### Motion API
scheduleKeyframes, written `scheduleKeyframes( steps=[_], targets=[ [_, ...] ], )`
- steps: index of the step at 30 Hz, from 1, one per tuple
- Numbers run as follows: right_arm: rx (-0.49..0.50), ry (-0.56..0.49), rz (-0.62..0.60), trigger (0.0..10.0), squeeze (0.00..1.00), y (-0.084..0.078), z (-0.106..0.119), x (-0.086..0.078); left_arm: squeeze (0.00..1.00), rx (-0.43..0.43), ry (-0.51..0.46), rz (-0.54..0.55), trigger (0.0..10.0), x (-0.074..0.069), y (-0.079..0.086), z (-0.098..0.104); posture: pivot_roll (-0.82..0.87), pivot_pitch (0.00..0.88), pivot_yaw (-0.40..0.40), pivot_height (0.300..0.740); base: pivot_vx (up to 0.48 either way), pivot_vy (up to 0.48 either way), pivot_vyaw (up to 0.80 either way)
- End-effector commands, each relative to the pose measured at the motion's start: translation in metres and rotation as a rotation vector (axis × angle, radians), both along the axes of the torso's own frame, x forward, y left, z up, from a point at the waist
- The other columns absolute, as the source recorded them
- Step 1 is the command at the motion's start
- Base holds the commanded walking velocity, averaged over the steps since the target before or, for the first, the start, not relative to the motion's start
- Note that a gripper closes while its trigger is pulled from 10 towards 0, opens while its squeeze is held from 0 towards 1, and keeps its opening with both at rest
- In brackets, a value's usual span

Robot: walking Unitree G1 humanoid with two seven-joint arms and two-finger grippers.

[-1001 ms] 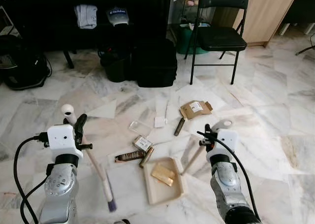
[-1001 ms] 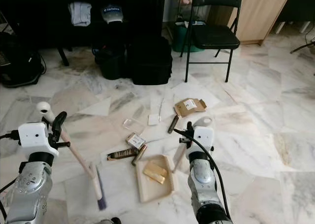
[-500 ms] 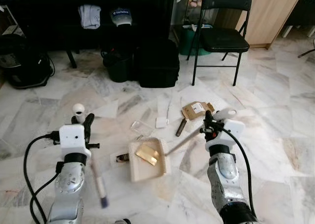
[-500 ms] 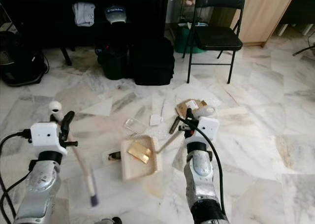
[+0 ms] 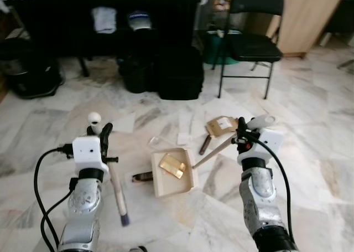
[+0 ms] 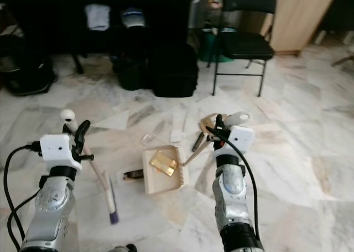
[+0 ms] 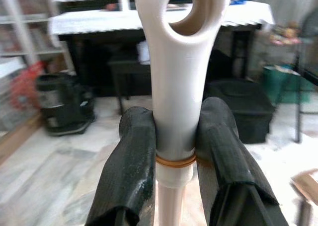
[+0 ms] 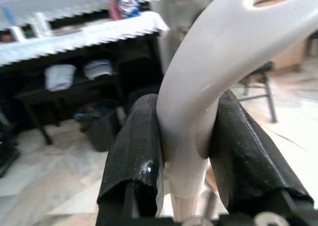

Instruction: Sweep floor

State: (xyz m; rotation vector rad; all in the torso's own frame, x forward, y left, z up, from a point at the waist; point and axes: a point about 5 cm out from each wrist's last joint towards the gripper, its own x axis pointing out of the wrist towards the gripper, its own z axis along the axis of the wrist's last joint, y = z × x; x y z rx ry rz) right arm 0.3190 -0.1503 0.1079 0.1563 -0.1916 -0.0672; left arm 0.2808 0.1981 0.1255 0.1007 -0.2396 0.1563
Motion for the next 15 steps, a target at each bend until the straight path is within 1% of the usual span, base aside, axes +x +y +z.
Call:
scheduleKeyframes(
  steps=[1,4,11,15],
  targets=[
    [0.021,-0.071,0.009,10.0,0.0,0.002,0.0159,0.0028,0.0,0.004,-0.059,-0.024,10.0,0.001,-0.0046,0.0126,0.08,0.015,-0.028,0.74,0.0,0.0,0.8],
    [0.032,-0.074,0.013,10.0,0.0,0.0044,0.0171,0.0043,0.0,0.01,-0.052,-0.034,10.0,0.0018,-0.0057,0.011,0.08,0.01,-0.022,0.74,0.0,0.0,0.8],
    [0.049,-0.067,0.021,10.0,0.0,0.0069,0.0162,0.0037,0.0,0.017,-0.031,-0.031,10.0,0.0014,-0.0023,0.0068,0.08,0.004,-0.015,0.74,0.0,0.0,0.8],
    [0.084,-0.058,0.019,10.0,0.0,0.0064,0.0142,0.0034,0.0,0.017,-0.024,-0.032,10.0,0.001,-0.0031,0.0054,0.09,0.004,-0.015,0.74,0.0,0.0,0.69]
  ],
)
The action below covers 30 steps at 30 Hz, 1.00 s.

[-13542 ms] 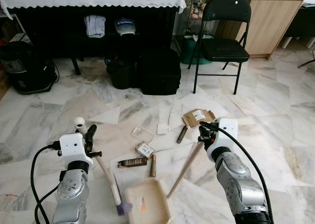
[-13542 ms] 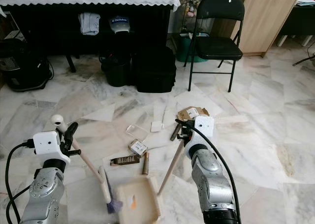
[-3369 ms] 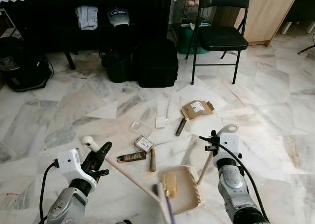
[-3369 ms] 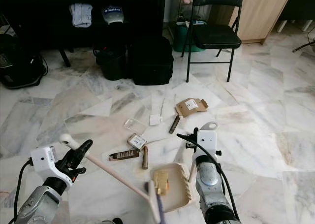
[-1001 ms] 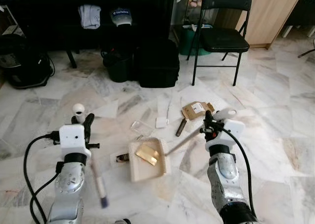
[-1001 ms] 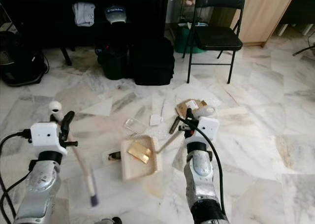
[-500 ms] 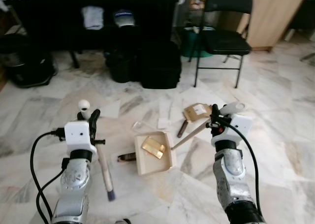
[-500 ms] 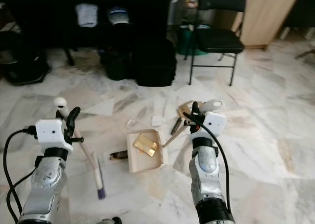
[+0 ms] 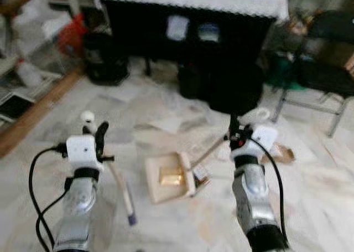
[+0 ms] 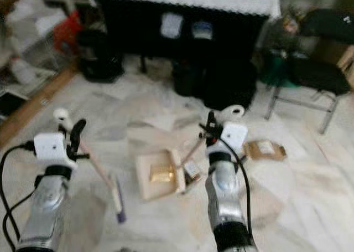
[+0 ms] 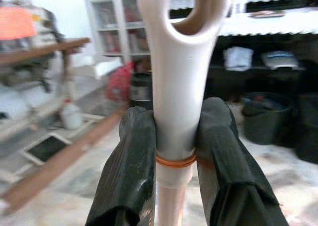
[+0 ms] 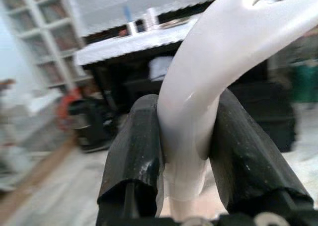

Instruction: Sweep floor

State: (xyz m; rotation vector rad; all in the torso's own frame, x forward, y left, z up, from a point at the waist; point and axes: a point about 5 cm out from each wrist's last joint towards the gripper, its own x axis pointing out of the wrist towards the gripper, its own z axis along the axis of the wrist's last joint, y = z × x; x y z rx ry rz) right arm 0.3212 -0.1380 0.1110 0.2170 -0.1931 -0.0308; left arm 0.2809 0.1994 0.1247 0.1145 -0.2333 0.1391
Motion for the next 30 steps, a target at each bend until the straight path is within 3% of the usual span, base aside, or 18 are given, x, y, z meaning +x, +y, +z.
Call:
scheduleKeyframes(
  steps=[1,5,9,14,30],
  targets=[
    [0.049,-0.047,-0.024,10.0,0.0,-0.0062,0.0106,0.0015,0.0,0.002,-0.032,-0.017,10.0,0.0008,-0.0044,0.0062,0.09,0.005,-0.014,0.74,0.0,0.0,0.69],
    [0.218,-0.017,-0.047,10.0,0.0,-0.0109,0.0067,0.0029,0.0,0.004,-0.028,-0.016,10.0,-0.0002,-0.0039,0.0059,0.1,0.009,-0.013,0.74,0.0,0.0,0.69],
    [0.216,-0.016,-0.032,10.0,0.0,-0.0083,0.0066,0.0033,0.0,0.006,-0.024,-0.011,10.0,-0.0011,-0.0022,0.0054,0.09,0.016,-0.01,0.74,0.0,0.0,0.69],
    [0.316,0.007,-0.034,10.0,0.0,-0.0088,0.0027,0.0037,0.0,0.007,-0.021,-0.012,10.0,-0.0011,-0.0033,0.0051,0.09,0.031,-0.009,0.74,0.0,0.0,0.61],
    [0.229,0.003,-0.01,10.0,0.0,-0.0097,0.0035,0.0007,0.0,0.004,-0.012,0.016,10.0,-0.0038,-0.001,0.0013,0.08,0.044,-0.023,0.74,0.0,0.0,0.69]
  ],
)
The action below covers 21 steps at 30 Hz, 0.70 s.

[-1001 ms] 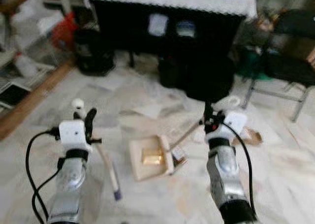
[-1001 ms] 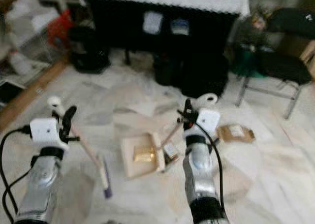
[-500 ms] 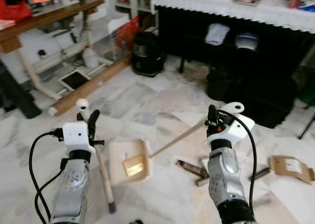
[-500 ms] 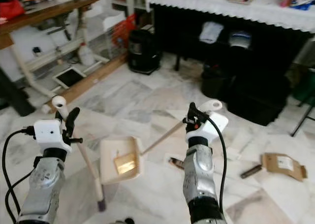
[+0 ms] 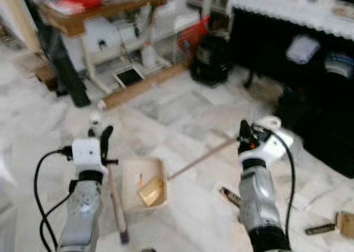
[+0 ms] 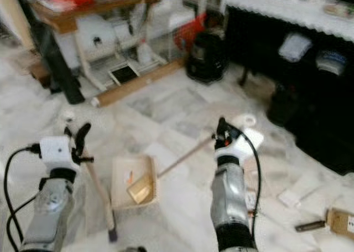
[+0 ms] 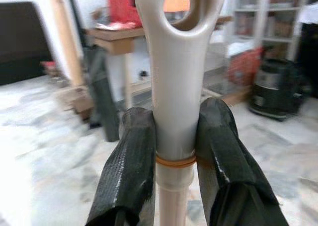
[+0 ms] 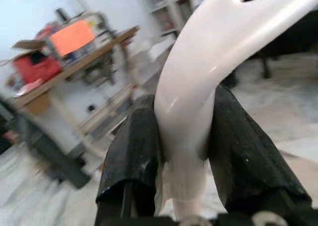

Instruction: Sweep floor

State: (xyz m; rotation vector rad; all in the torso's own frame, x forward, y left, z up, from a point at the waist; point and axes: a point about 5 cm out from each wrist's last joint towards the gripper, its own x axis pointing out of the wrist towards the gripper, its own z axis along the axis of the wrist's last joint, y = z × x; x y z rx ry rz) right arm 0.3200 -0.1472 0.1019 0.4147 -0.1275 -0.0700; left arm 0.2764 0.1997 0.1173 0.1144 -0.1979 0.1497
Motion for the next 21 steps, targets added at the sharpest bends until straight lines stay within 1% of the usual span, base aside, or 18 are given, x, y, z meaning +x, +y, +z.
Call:
scheduleKeyframes(
  steps=[1,3,6,8,9,12,18,21],
  targets=[
    [0.03,-0.061,-0.007,10.0,0.0,-0.0022,0.0125,0.0015,0.0,0.016,-0.049,0.012,10.0,0.0006,0.0013,0.0094,0.08,0.046,-0.024,0.74,0.0,0.0,0.8],
    [0.045,-0.053,-0.01,10.0,0.0,-0.0044,0.0111,0.0016,0.0,0.024,-0.051,0.013,10.0,0.0011,0.0023,0.0105,0.09,0.05,-0.02,0.74,0.0,0.0,0.8],
    [0.108,-0.04,-0.012,10.0,0.0,-0.0054,0.0087,0.0018,0.0,0.026,-0.052,0.011,10.0,0.0014,0.0027,0.0112,0.09,0.054,-0.019,0.74,0.0,0.0,0.75],
    [0.108,-0.037,-0.011,10.0,0.0,-0.0054,0.0084,0.0019,0.0,0.028,-0.051,0.01,10.0,0.0015,0.0027,0.0113,0.09,0.055,-0.019,0.74,0.0,0.0,0.59],
    [0.103,-0.037,-0.01,10.0,0.0,-0.0052,0.0084,0.002,0.0,0.03,-0.051,0.009,10.0,0.0015,0.0028,0.0113,0.09,0.056,-0.019,0.74,0.0,0.0,0.59],
    [0.081,-0.042,0.001,10.0,0.0,-0.0027,0.0099,0.0022,0.0,0.027,-0.049,0.009,10.0,0.0014,0.0016,0.0107,0.09,0.062,-0.021,0.74,0.0,0.0,0.0],
    [0.014,-0.047,-0.012,10.0,0.0,-0.0073,0.0121,0.0013,0.0,0.016,-0.04,0.024,10.0,0.0008,0.0034,0.0072,0.08,0.068,-0.023,0.74,0.0,0.0,0.73],
    [0.014,-0.046,-0.012,10.0,0.0,-0.0083,0.0116,0.0009,0.0,0.015,-0.034,0.029,10.0,0.0005,0.0046,0.0051,0.08,0.067,-0.028,0.74,0.0,0.0,0.8]
  ],
)
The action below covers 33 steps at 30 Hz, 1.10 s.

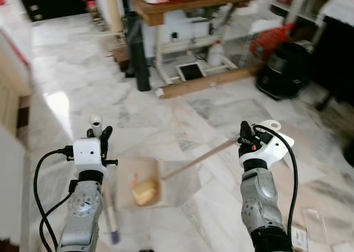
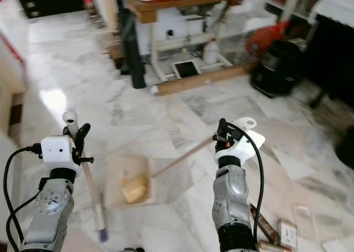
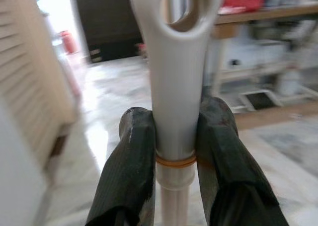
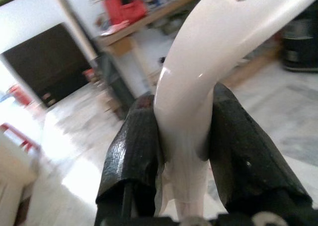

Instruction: Sweep floor

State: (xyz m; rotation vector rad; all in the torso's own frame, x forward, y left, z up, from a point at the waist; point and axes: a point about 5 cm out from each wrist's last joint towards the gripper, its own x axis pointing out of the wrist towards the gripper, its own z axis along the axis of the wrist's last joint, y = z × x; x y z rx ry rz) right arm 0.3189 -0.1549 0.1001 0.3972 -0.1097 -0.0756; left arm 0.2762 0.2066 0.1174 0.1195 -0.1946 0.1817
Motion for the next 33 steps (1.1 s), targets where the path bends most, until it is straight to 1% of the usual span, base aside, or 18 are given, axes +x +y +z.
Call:
scheduleKeyframes(
  steps=[1,2,4,6,9,20,24,33],
  targets=[
    [0.017,-0.065,-0.007,10.0,0.0,-0.0016,0.0132,0.0014,0.0,0.013,-0.031,0.004,10.0,0.0004,-0.0013,0.0031,0.07,0.067,-0.032,0.74,0.0,0.0,0.8],
    [0.017,-0.065,-0.007,10.0,0.0,-0.0016,0.0132,0.0014,0.0,0.013,-0.031,0.004,10.0,0.0004,-0.0013,0.0031,0.07,0.067,-0.032,0.74,0.0,0.0,0.8],
    [-0.034,-0.074,0.003,10.0,0.0,-0.0036,0.0155,0.0007,0.0,-0.001,-0.025,0.011,10.0,-0.0007,-0.0026,-0.0009,0.06,0.062,-0.045,0.74,0.0,0.0,0.8],
    [-0.034,-0.074,0.003,10.0,0.0,-0.0036,0.0155,0.0007,0.0,-0.001,-0.025,0.011,10.0,-0.0007,-0.0026,-0.0009,0.06,0.062,-0.045,0.74,0.0,0.0,0.8],
    [-0.088,-0.079,0.015,10.0,0.0,-0.0089,0.0174,0.0018,0.0,-0.026,-0.031,0.01,10.0,-0.0009,-0.0098,-0.0023,0.07,0.051,-0.058,0.74,0.0,0.0,0.8],
    [-0.126,-0.08,0.033,10.0,0.0,-0.0044,0.0179,0.0053,0.0,-0.023,-0.04,0.03,10.0,0.001,-0.0043,-0.0019,0.08,0.023,-0.055,0.74,0.0,0.0,0.8],
    [-0.162,-0.088,0.037,10.0,0.0,-0.0039,0.0179,0.0043,0.0,-0.007,-0.049,0.017,10.0,0.0038,-0.0028,0.0012,0.08,0.009,-0.044,0.74,0.0,0.0,0.8],
    [-0.159,-0.087,0.025,10.0,0.0,-0.0025,0.015,0.0025,0.0,0.007,-0.053,-0.004,10.0,0.0084,-0.0043,0.0032,0.08,0.0,-0.027,0.74,0.0,0.0,0.8]
  ],
)
